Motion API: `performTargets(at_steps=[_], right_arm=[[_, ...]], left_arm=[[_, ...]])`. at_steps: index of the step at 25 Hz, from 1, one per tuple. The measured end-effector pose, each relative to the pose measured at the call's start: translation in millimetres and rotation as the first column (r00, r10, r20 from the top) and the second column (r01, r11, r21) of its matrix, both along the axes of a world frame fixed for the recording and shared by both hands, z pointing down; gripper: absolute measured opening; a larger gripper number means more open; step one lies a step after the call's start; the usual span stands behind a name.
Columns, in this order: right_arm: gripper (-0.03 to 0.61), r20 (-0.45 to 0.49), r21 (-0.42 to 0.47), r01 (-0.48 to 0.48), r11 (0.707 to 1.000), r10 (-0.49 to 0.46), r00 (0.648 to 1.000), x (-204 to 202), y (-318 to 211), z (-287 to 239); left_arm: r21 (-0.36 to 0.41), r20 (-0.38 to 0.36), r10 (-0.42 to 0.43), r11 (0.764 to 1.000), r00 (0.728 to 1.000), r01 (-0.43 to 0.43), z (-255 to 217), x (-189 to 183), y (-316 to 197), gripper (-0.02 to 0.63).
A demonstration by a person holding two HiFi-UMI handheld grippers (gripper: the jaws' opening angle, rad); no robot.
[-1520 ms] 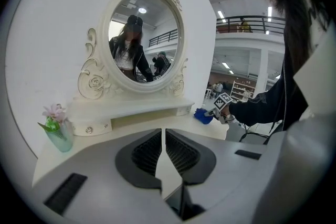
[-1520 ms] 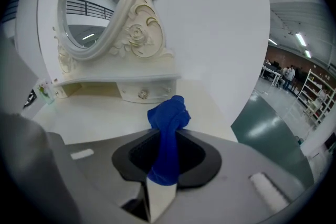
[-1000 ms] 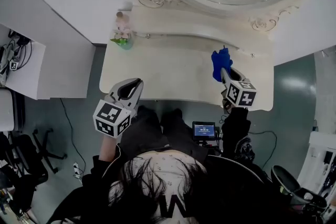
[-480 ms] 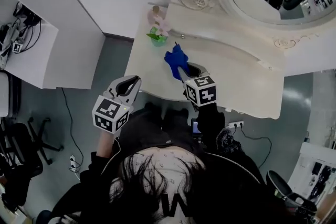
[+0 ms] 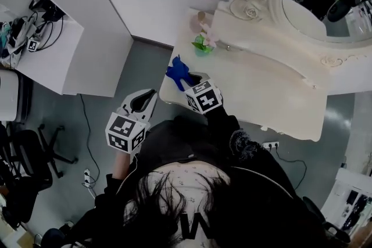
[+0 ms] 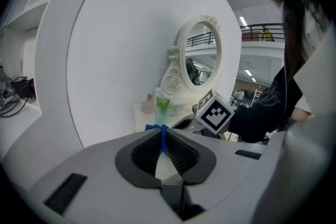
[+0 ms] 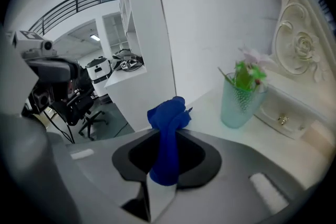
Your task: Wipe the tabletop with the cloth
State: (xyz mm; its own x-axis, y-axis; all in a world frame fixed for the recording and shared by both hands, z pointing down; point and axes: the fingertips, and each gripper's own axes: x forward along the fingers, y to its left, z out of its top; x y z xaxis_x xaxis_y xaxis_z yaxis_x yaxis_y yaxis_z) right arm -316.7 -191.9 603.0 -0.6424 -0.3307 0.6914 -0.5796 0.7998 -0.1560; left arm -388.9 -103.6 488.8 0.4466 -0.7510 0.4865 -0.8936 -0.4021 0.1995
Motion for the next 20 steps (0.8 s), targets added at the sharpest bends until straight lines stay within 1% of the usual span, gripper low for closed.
performTargets(at_steps=[4, 7, 10, 15, 20], right_arm=[[0.087, -0.09, -0.063, 0.019, 0.998, -0.025, 0.996, 4.7, 9.6, 32.8], [0.088, -0.099, -0.082, 0.001, 0.997, -0.009, 0.995, 16.2, 8.9, 41.0], [0.089, -0.101, -0.085, -0.015, 0.996, 0.007, 0.995, 29.9, 5.7, 41.5], [0.089, -0.111, -0.094, -0.074, 0.993, 0.063, 0.992, 62.3, 0.6, 42.0], [0.089, -0.135, -0.09, -0.157, 0.984, 0.144, 0.98, 106.6, -3.1, 41.4]], left_arm=[[-0.004, -0.007, -0.019, 1.0, 1.0, 0.019, 0.2, -14.6, 4.4, 0.002], [-0.016, -0.007, -0.02, 1.0, 1.0, 0.02, 5.3, -21.3, 5.1, 0.003], [-0.023, -0.01, -0.004, 1.0, 1.0, 0.004, 9.1, -20.2, 2.6, 0.003], [-0.02, -0.028, 0.072, 0.997, 0.997, -0.072, 10.2, 2.9, -5.8, 0.002], [-0.03, -0.035, 0.174, 0.984, 0.984, -0.175, 12.8, 38.0, -8.2, 0.003]])
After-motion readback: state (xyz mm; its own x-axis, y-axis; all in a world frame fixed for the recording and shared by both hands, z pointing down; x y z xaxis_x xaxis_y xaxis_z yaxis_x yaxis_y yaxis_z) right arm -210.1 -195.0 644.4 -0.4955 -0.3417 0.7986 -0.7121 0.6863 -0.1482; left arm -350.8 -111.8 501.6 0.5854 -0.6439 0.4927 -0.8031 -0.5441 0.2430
